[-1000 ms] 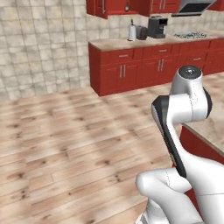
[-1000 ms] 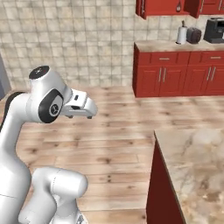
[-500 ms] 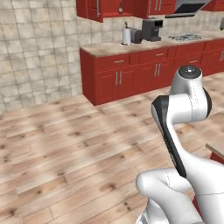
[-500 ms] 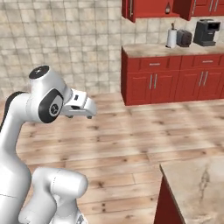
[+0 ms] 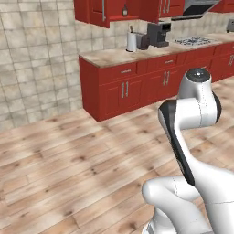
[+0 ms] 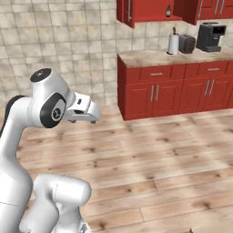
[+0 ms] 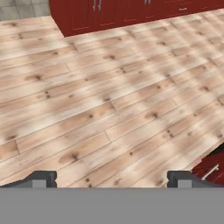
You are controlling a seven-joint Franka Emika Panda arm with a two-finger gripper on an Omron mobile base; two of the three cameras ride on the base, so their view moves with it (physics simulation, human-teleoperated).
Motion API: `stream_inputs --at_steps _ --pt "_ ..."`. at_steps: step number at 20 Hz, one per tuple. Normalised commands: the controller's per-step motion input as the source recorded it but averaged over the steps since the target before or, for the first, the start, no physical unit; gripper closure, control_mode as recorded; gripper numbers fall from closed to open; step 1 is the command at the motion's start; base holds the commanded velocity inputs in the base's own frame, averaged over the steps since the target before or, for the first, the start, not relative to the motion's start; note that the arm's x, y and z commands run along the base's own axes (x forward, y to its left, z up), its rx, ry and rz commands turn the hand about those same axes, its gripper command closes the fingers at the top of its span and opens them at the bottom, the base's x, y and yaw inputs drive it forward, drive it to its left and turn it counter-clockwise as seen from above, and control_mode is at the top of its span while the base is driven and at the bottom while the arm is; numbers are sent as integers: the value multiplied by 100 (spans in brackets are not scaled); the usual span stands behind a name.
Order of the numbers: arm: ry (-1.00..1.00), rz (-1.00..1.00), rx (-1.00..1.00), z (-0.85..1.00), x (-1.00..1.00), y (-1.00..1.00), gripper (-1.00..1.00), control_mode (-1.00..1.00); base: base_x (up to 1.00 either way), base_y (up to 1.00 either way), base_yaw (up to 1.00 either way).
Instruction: Move the ketchup and ketchup from the cabinet to the dining counter.
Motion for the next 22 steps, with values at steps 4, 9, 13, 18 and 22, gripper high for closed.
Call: stream_inputs --at_steps 4,9,13,18,22 --pt "0 0 0 0 0 0 -100 100 91 18 -21" --pt "0 0 0 0 0 0 -100 100 85 13 -27" --pt "0 0 0 0 0 0 -100 100 77 10 -34" --pt "0 0 0 0 0 0 -100 100 78 9 -33" --pt "0 0 0 0 0 0 -100 100 87 6 -23"
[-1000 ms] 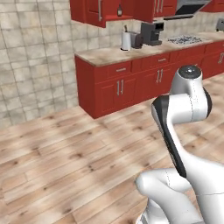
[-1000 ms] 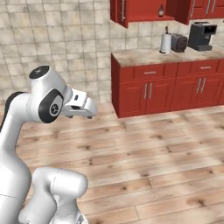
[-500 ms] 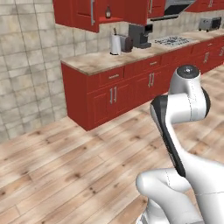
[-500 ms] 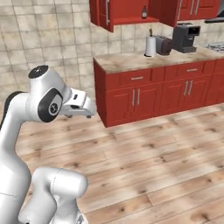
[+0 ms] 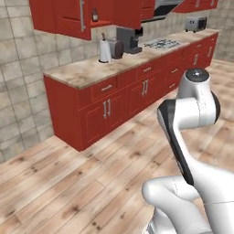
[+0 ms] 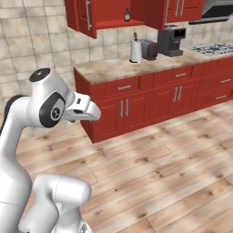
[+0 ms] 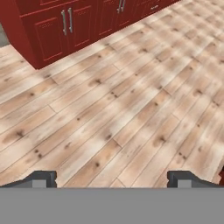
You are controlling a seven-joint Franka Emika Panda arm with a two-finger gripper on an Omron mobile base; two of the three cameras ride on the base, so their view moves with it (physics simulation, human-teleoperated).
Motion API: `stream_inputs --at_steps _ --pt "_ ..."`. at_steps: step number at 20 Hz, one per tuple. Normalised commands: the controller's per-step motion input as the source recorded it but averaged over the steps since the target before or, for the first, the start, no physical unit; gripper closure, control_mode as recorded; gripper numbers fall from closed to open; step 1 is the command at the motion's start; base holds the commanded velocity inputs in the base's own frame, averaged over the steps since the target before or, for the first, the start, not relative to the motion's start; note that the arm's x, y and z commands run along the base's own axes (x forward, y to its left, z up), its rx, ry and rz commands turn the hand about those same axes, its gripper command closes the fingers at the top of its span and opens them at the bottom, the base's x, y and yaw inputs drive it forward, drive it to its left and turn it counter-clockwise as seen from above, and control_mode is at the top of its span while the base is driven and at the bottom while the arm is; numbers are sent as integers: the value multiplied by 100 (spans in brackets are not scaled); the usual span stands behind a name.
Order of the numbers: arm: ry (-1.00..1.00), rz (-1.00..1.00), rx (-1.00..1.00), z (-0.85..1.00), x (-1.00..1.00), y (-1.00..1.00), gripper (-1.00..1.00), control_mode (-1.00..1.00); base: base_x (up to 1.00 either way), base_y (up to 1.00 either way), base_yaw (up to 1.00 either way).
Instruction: Move the ketchup and ketchup from the cabinet to the dining counter.
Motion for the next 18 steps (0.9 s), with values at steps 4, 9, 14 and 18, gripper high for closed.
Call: stream_inputs --at_steps 4,9,14,18 --pt "0 0 0 0 0 0 -100 100 94 -1 -3" --pt "0 0 0 0 0 0 -100 100 93 -12 3" --pt "0 0 0 0 0 0 -100 100 85 -20 14" --pt "0 0 0 0 0 0 -100 100 85 -26 12"
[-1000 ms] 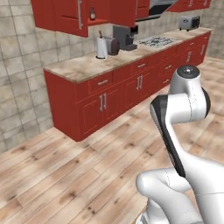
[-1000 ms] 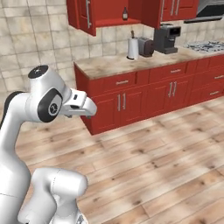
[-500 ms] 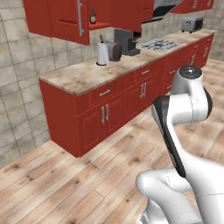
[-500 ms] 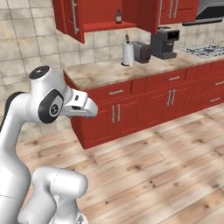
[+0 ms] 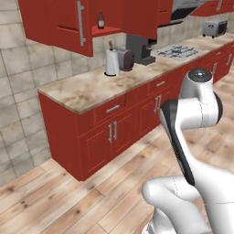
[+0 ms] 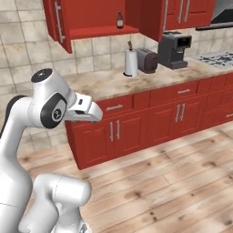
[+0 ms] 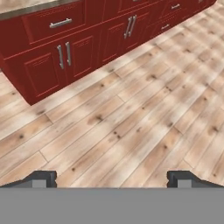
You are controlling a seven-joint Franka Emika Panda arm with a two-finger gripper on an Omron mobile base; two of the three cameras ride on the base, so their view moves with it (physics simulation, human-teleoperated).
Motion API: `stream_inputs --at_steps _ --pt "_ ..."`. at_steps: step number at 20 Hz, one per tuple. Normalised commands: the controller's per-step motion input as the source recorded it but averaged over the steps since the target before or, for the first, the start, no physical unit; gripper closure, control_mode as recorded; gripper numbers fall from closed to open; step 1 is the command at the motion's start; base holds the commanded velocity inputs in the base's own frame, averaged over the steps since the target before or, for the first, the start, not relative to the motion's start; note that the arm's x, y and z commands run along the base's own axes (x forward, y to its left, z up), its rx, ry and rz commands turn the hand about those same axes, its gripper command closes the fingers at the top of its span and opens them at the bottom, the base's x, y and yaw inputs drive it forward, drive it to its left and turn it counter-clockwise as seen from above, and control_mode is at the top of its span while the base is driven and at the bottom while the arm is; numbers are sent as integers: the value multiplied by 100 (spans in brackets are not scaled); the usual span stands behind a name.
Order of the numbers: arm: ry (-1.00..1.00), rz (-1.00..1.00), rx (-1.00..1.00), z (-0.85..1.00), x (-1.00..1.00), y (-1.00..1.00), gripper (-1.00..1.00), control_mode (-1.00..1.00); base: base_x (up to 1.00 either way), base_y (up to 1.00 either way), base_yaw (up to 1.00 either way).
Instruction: Move the ketchup and ketchup from the cabinet to the dining counter.
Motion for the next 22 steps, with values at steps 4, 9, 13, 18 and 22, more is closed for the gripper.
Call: stream_inputs --at_steps 4,9,13,18,22 --pt "0 0 0 0 0 0 -100 100 84 -24 15" --pt "0 0 0 0 0 0 -100 100 83 -25 19" --pt "0 0 0 0 0 0 -100 100 79 -21 26" --pt "0 0 0 0 0 0 -100 100 76 -24 29" --pt "0 0 0 0 0 0 -100 100 74 -31 29"
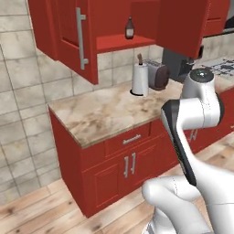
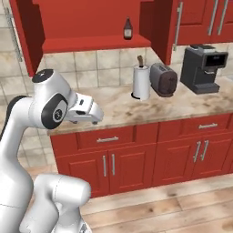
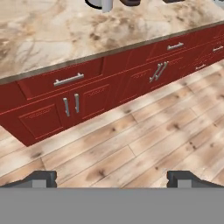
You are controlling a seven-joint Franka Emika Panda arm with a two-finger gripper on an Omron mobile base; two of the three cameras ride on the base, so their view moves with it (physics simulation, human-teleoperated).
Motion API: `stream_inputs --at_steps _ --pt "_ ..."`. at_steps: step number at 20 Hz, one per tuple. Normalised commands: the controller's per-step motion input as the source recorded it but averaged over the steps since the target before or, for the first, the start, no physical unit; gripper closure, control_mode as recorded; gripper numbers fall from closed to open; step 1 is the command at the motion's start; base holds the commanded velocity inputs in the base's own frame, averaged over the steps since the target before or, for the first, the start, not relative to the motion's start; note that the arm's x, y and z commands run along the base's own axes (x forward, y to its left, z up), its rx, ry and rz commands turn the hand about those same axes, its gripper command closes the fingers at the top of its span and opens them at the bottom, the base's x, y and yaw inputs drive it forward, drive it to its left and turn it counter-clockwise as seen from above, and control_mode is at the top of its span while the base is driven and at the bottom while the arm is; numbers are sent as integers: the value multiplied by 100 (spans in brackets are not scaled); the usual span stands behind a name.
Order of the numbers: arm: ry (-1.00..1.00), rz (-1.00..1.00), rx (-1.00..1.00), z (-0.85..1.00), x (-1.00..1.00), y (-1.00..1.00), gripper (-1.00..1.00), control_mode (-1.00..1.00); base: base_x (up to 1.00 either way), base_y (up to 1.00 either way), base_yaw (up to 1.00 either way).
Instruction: Move the ketchup and ketchup from the cabinet to the dining counter.
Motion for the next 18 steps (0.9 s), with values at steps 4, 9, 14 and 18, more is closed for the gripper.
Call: stream_inputs --at_steps 4,9,14,18 --pt "0 0 0 0 0 0 -100 100 63 -37 31" --pt "0 0 0 0 0 0 -100 100 57 -36 35" --pt "0 0 0 0 0 0 -100 100 54 -36 33" --pt "0 0 0 0 0 0 -100 100 50 -49 14"
